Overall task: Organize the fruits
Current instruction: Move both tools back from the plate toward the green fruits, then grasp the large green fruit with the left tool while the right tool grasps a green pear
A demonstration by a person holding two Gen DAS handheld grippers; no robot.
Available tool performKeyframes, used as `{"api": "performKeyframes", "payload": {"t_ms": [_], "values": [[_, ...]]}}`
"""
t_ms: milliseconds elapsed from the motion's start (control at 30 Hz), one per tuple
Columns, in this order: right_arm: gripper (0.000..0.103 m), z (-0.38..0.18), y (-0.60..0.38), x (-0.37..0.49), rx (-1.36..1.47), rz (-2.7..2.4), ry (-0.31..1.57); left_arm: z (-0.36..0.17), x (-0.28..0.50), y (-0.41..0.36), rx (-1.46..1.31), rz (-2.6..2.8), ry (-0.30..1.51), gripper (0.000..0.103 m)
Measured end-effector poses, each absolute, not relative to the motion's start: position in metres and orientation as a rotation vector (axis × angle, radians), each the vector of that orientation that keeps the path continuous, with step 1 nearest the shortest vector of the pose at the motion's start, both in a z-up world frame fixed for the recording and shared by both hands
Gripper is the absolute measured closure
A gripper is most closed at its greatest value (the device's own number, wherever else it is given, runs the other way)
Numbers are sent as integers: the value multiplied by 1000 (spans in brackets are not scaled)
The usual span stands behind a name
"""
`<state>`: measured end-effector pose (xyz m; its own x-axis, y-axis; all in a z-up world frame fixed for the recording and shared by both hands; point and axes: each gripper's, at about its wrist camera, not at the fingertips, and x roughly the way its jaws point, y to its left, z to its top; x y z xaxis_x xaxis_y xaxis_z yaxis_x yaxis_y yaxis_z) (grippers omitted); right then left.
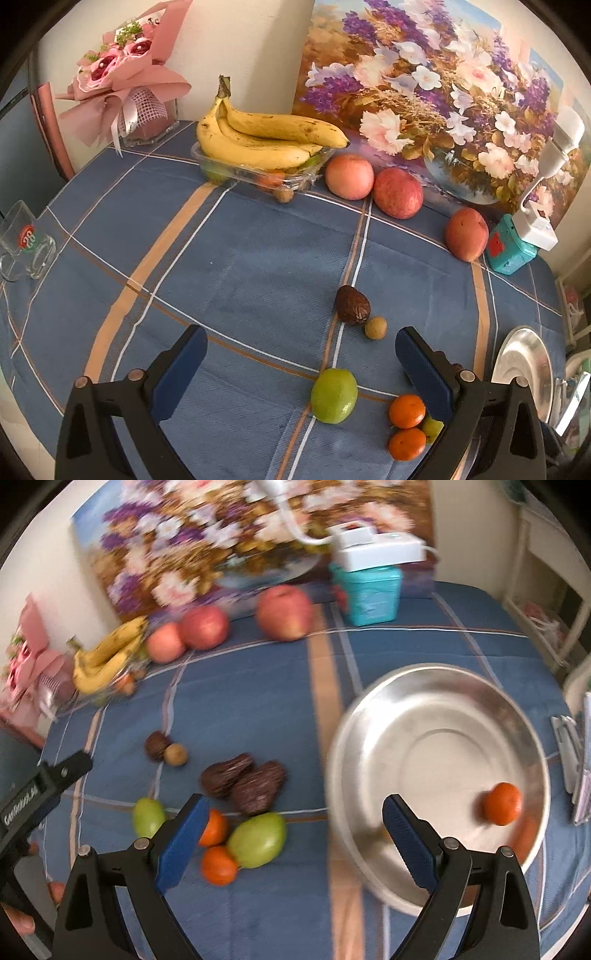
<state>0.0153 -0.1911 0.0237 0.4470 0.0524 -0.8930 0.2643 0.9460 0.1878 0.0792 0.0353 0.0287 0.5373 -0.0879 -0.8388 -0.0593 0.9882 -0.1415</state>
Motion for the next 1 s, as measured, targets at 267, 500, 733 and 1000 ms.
{"api": "performKeyframes", "payload": {"t_ms": [267,500,733,1000], "values": [[8,17,-170,22,348,-75,1130,21,84,36,-208,-65,1066,0],[28,15,-174,22,387,-81,1125,12,88,22,-187,-109,1102,0],[41,5,-177,22,409,-90,1156,-14,92,8,-193,-144,1184,10],[48,-10,-175,24,429,-88,1212,-40,95,-1,-187,-144,1273,21]]}}
